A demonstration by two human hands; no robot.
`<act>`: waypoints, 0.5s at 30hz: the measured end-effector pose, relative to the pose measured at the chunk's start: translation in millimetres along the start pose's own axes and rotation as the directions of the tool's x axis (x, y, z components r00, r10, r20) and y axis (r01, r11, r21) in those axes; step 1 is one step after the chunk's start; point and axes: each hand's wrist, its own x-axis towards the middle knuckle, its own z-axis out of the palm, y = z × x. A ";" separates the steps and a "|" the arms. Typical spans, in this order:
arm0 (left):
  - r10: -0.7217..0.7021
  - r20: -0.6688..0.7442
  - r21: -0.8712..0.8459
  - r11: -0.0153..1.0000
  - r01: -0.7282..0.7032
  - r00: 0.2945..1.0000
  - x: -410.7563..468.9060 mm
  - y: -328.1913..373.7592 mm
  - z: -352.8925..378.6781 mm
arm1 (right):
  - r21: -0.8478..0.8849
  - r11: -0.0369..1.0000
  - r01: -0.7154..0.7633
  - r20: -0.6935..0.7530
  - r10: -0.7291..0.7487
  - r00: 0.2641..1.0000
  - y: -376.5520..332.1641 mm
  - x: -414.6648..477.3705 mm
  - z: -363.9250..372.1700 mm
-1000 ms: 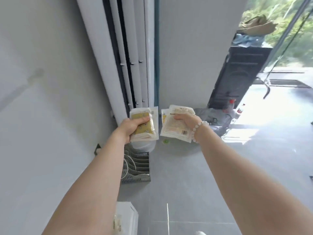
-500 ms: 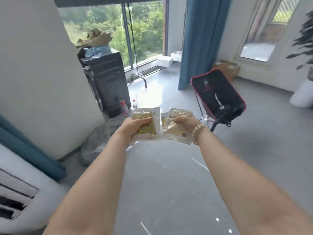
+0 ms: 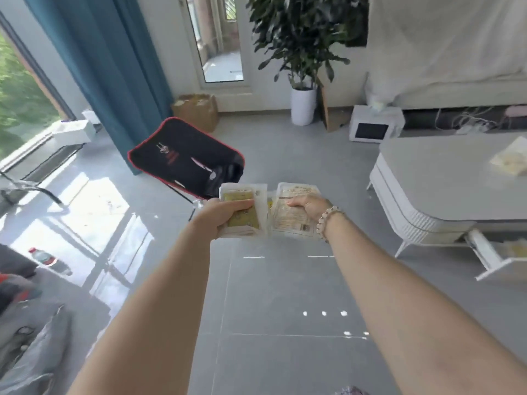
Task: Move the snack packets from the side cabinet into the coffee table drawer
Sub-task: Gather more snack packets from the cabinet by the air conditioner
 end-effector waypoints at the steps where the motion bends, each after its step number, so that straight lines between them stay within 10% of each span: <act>1: -0.006 0.032 0.029 1.000 0.005 0.999 10.0 5.8 20.9 | 0.027 1.000 -0.007 -0.040 0.008 0.999 1.9 4.8 -20.6; 15: -0.079 0.530 0.314 0.943 -0.108 0.844 128.1 71.7 315.4 | 0.314 0.949 -0.007 -0.500 0.172 0.849 26.3 39.6 -269.7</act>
